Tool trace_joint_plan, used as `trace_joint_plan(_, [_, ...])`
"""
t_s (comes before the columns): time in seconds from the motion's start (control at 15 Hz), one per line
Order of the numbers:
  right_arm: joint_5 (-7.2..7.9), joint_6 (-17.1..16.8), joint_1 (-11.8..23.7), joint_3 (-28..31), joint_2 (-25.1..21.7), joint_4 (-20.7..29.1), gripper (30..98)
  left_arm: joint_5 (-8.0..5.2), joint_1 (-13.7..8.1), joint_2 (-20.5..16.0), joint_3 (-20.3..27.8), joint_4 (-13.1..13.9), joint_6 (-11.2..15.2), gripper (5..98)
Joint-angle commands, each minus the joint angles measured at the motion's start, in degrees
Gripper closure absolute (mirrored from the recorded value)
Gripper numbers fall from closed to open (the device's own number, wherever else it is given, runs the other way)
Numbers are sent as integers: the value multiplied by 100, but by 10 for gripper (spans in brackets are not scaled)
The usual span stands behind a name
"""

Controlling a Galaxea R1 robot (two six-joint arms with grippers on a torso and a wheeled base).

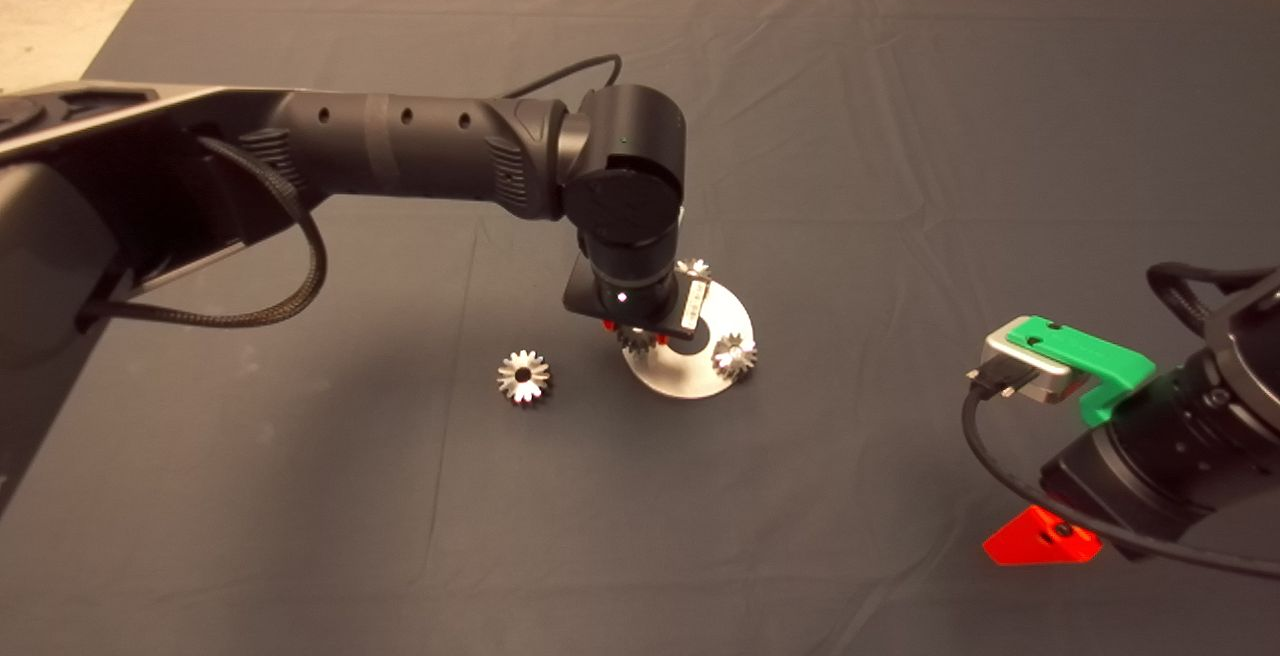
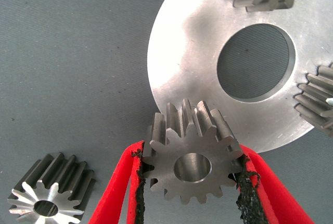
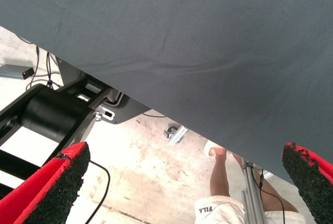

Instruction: Remove an incorrectly installed larger gear and replace it with the correct smaller gear

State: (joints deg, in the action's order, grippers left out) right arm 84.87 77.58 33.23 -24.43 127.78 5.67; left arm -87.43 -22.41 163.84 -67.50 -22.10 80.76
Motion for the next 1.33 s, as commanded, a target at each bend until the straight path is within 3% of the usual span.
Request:
trace_joint_plan(0.0, [-14,-24,140,19,-20,198,308,-283,-98,-5,54,-5,36,682])
trace_joint_plan(1.27, [-22,-24,140,19,-20,198,308,-274,-98,-5,107,-5,36,683])
